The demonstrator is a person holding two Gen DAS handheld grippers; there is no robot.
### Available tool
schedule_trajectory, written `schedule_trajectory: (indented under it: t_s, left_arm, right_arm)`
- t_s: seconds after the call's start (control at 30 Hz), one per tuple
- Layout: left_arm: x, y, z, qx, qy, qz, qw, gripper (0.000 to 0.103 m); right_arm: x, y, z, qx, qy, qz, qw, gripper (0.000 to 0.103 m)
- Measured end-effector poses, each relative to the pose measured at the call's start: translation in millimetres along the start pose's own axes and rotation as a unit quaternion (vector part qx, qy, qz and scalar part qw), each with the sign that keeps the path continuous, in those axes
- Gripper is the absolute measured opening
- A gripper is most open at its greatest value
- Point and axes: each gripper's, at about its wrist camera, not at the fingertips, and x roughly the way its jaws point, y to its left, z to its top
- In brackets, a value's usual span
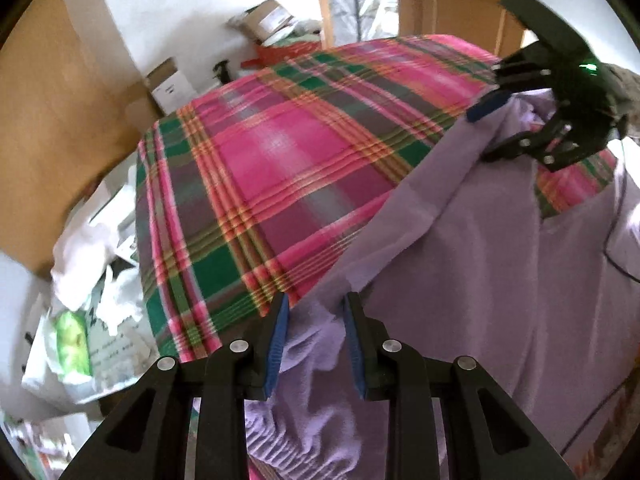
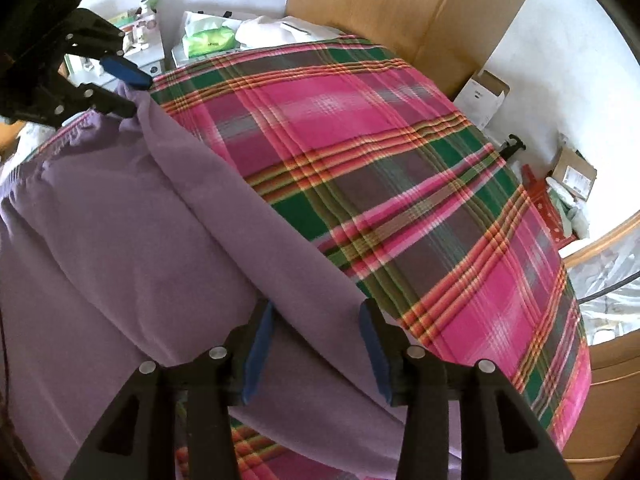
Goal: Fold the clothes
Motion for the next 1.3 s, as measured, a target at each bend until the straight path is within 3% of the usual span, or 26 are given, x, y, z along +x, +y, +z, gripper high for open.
schedule_trajectory:
  t_s: [0.3, 0.37, 0.43, 0.47, 0.5, 0.53, 0.83, 1.0, 1.3]
  left_arm:
    - [23, -1, -1, -0.005, 0.027, 0.018, 0.9995, 0.029]
    - [26, 1, -2, -0.015, 0.03, 0.018, 0.9993, 0.029]
    - [26, 5, -2, -0.026, 0.022, 0.016, 0.9993, 0.028]
    - [26, 6, -2, -0.028, 0.02, 0.018, 0.9993, 0.025]
    - [26, 7, -2, -0.03, 0.018, 0.02, 0.9992, 0.012]
    - [26, 8, -2, -0.031, 0.014, 0.025, 0.9991, 0.008]
    - [15, 27, 10, -0.066, -0.029, 0.073, 0.9947, 0.004]
    - [22, 44, 14, -0.097, -0.024, 0.076, 0.9921, 0.004]
    - [36, 56, 10, -0.114, -0.006, 0.079, 0.9903, 0.004]
  right_arm:
    - [8, -11, -3, 0.033, -0.005, -0.023, 0.999, 0.045]
    - [7, -11, -3, 0.035, -0.011, -0.022, 0.999, 0.038]
    - [6, -12, -1, 0.04, -0.019, -0.023, 0.999, 0.017]
    - [5, -12, 0, 0.043, -0.024, -0.025, 0.998, 0.013]
    - [4, -14, 1, 0.046, -0.027, -0.024, 0.998, 0.008]
    - [3, -15, 2, 0.05, -0.03, -0.022, 0.998, 0.007]
    - [-5, -35, 23, 0.093, -0.059, -0.025, 0.994, 0.005]
    - [3, -50, 48, 0.108, -0.062, -0.037, 0.991, 0.005]
    - [54, -60, 77, 0.112, -0.022, -0.058, 0.992, 0.005]
